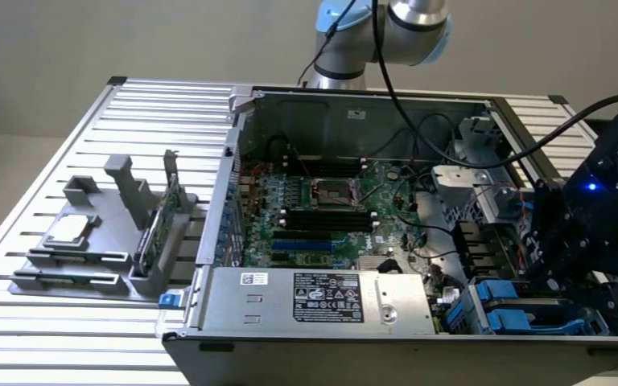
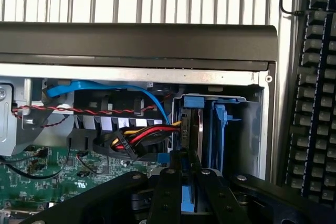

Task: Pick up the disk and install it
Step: 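Insert the second disk wire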

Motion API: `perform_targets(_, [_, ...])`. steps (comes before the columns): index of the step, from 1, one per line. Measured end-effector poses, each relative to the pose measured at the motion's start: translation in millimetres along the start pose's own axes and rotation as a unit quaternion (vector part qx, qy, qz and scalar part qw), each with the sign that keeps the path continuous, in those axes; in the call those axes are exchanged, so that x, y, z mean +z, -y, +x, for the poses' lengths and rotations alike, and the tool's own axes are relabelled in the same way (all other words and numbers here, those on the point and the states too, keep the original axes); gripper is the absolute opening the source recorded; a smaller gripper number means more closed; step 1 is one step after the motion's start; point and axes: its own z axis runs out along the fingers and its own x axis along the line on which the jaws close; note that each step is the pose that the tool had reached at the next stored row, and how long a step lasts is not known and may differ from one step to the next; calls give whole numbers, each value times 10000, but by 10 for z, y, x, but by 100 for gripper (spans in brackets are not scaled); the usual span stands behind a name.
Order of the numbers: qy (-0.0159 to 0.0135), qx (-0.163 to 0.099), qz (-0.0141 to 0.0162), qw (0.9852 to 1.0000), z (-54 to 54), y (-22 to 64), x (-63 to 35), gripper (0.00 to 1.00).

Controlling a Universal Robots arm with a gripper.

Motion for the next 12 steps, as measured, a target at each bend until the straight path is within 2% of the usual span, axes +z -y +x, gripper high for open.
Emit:
perform_targets(4, [-20, 2, -1, 10000, 0, -1, 1, 17])
perform_targets(12, [-35, 22, -3, 10000, -1, -12, 2, 17])
